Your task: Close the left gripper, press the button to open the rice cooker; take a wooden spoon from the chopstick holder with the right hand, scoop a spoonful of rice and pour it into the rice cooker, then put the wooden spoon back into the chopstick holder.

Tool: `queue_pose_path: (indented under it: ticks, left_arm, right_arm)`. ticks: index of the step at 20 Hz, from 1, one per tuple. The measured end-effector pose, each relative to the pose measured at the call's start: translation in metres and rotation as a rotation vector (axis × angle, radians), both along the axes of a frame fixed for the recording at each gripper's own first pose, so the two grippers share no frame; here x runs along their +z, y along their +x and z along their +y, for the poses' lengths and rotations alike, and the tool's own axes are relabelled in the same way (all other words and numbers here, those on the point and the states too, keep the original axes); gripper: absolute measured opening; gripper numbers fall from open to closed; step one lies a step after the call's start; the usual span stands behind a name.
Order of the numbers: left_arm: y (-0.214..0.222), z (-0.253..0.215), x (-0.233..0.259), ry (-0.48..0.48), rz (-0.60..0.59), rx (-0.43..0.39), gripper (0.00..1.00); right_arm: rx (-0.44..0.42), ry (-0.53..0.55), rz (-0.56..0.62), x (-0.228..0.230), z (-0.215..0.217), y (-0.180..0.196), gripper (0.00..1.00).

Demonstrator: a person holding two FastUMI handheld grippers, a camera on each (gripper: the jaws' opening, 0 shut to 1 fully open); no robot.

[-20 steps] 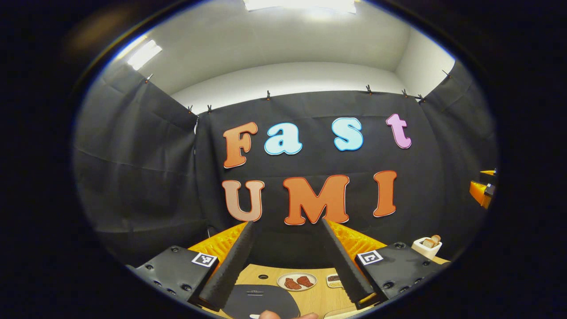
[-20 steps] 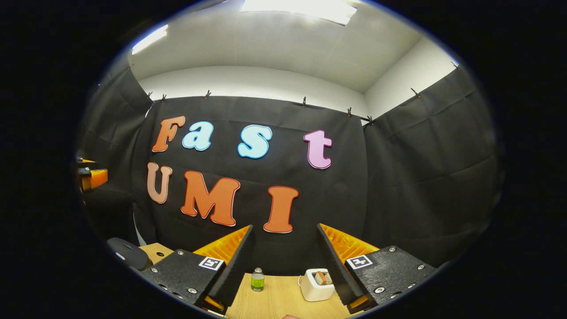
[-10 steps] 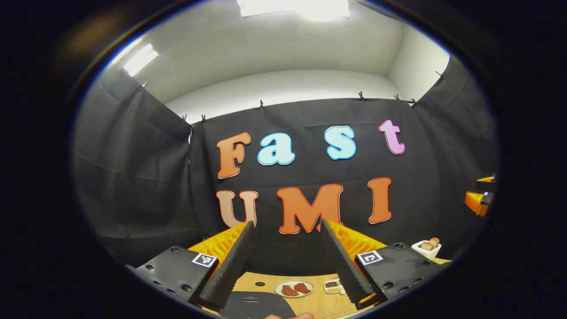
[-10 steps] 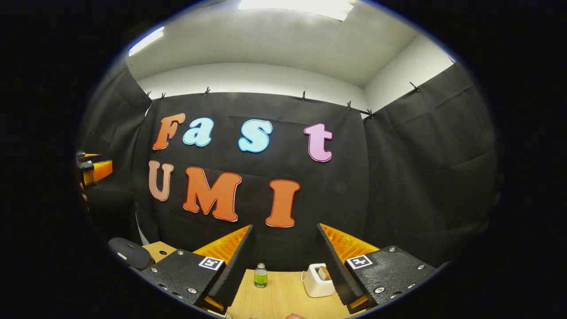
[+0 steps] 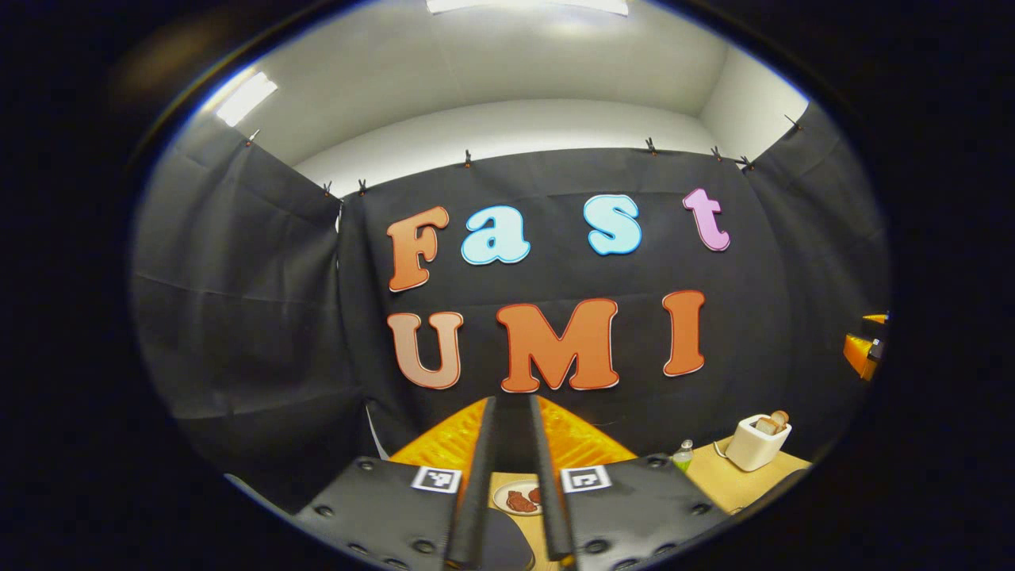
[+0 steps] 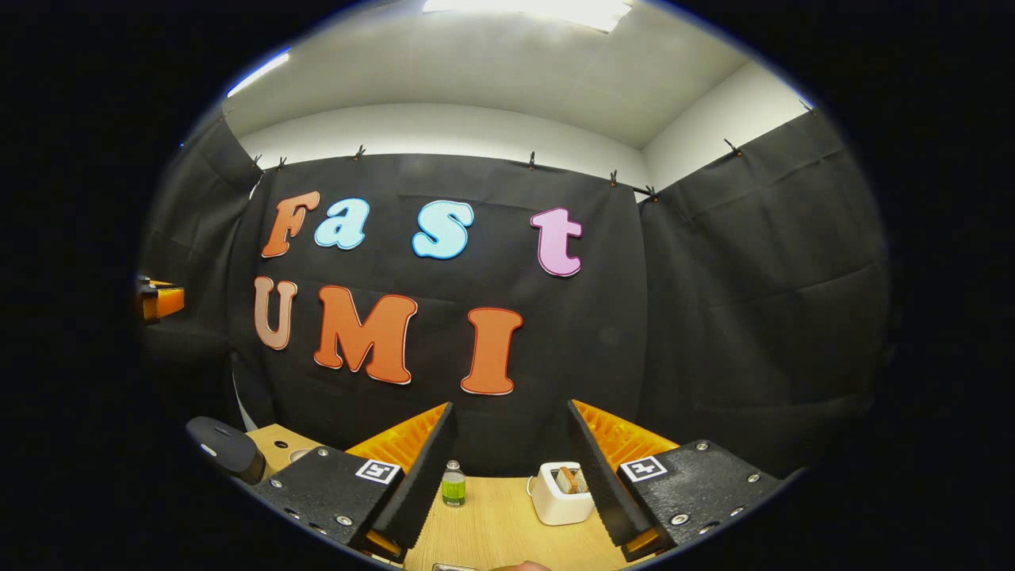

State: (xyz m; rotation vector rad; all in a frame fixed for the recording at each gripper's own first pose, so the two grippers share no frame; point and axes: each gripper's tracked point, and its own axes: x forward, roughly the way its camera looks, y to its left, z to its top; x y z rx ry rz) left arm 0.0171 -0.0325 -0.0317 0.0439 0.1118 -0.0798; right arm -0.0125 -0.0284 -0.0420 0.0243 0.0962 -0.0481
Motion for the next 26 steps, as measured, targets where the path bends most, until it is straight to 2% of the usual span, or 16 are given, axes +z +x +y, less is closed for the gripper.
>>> queue_pose_path:
  ticks: [2, 6, 9, 11, 14, 15, 17, 18, 19, 21, 24, 25, 26]
  left_arm:
    - [0.0, -0.008, -0.019, -0.005, 0.076, -0.028, 0.1]
    - [0.01, 0.014, -0.055, 0.03, 0.234, 0.049, 0.11]
    - [0.016, 0.03, -0.084, 0.016, 0.361, 0.086, 0.11]
    - [0.012, 0.044, -0.113, 0.015, 0.496, 0.114, 0.11]
    - [0.001, 0.055, -0.158, -0.051, 0.697, 0.129, 0.11]
    - [-0.005, 0.058, -0.172, -0.074, 0.761, 0.134, 0.04]
    - [-0.016, 0.064, -0.197, -0.111, 0.879, 0.141, 0.04]
    - [-0.019, 0.067, -0.207, -0.134, 0.924, 0.147, 0.13]
    - [-0.028, 0.063, -0.214, -0.172, 0.984, 0.147, 0.07]
    - [-0.041, 0.063, -0.233, -0.234, 1.089, 0.16, 0.08]
    - [-0.054, 0.071, -0.264, -0.269, 1.202, 0.193, 0.09]
    - [-0.058, 0.071, -0.272, -0.288, 1.236, 0.204, 0.09]
    - [-0.062, 0.071, -0.278, -0.302, 1.267, 0.216, 0.09]
  right_arm:
    - [-0.008, 0.002, 0.009, -0.003, -0.003, -0.001, 0.86]
    - [-0.023, 0.015, 0.024, -0.008, -0.008, -0.005, 0.86]
    - [-0.041, 0.004, 0.036, -0.012, -0.014, -0.009, 0.86]
    - [-0.051, -0.003, 0.049, -0.016, -0.017, -0.014, 0.88]
    - [-0.058, 0.001, 0.095, -0.029, -0.021, -0.02, 0.86]
    - [-0.061, 0.005, 0.107, -0.032, -0.021, -0.022, 0.86]
    - [-0.069, 0.014, 0.134, -0.04, -0.024, -0.026, 0.87]
    - [-0.078, 0.016, 0.144, -0.044, -0.027, -0.028, 0.88]
    - [-0.086, 0.015, 0.153, -0.048, -0.028, -0.029, 0.89]
    - [-0.095, 0.009, 0.169, -0.054, -0.029, -0.033, 0.92]
    - [-0.092, -0.008, 0.188, -0.065, -0.026, -0.035, 0.92]
    - [-0.095, -0.012, 0.194, -0.069, -0.026, -0.035, 0.96]
    - [-0.093, -0.013, 0.201, -0.073, -0.025, -0.036, 0.93]
